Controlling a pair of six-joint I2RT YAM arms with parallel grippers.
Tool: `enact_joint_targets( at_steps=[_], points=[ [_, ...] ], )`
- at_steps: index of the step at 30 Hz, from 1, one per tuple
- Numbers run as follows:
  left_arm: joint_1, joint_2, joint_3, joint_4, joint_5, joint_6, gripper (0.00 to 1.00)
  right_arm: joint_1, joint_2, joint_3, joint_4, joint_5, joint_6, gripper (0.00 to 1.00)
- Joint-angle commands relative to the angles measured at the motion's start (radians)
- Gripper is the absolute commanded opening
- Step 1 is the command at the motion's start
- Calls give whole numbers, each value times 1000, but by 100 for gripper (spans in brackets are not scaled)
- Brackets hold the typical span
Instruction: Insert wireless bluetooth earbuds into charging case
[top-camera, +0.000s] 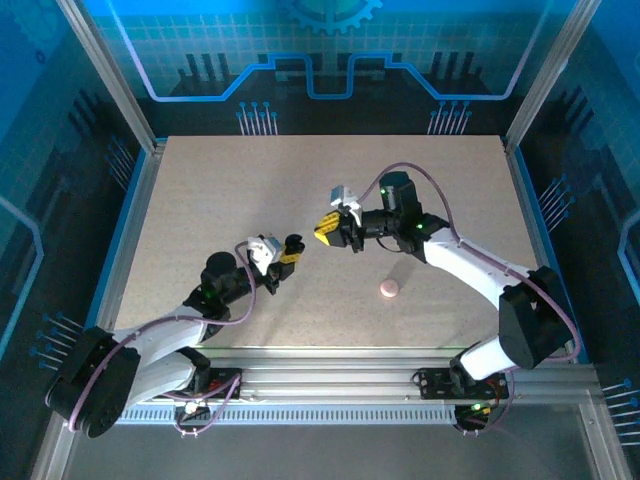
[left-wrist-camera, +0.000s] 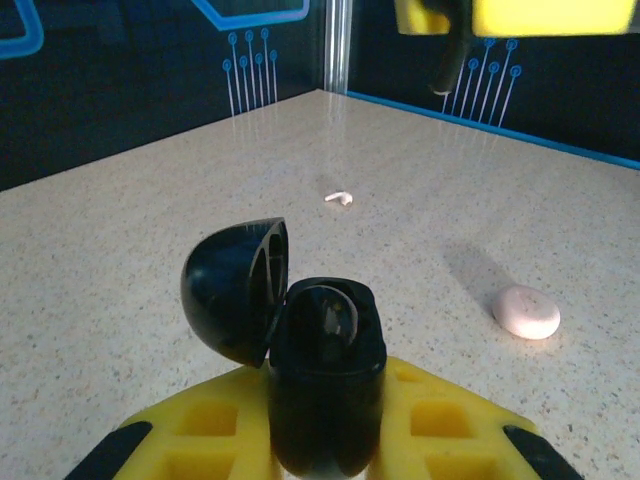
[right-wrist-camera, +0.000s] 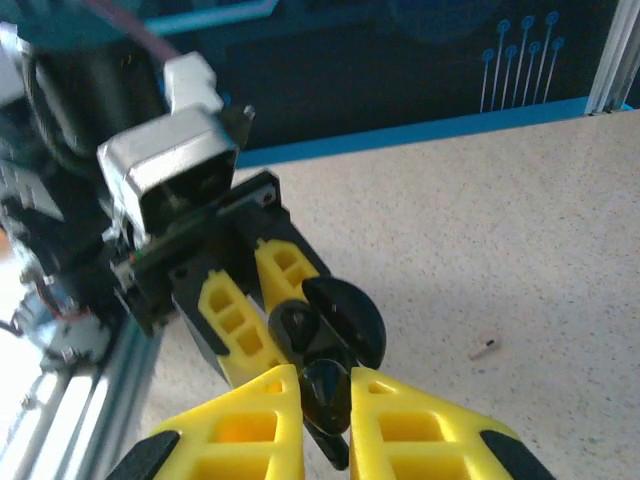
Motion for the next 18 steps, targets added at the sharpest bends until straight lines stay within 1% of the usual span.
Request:
enact_joint_targets(
  at_steps=[1, 6, 18],
  points=[
    [-8, 26, 26, 146, 32, -32, 7, 24, 11, -20, 206, -12, 197, 14],
    [-10, 71, 13, 271, 30, -68, 7, 60, 36, -43, 323, 23, 295, 15],
    [-10, 123, 5, 430, 32, -116, 7, 97, 79, -39, 402, 56, 355, 15]
  ],
)
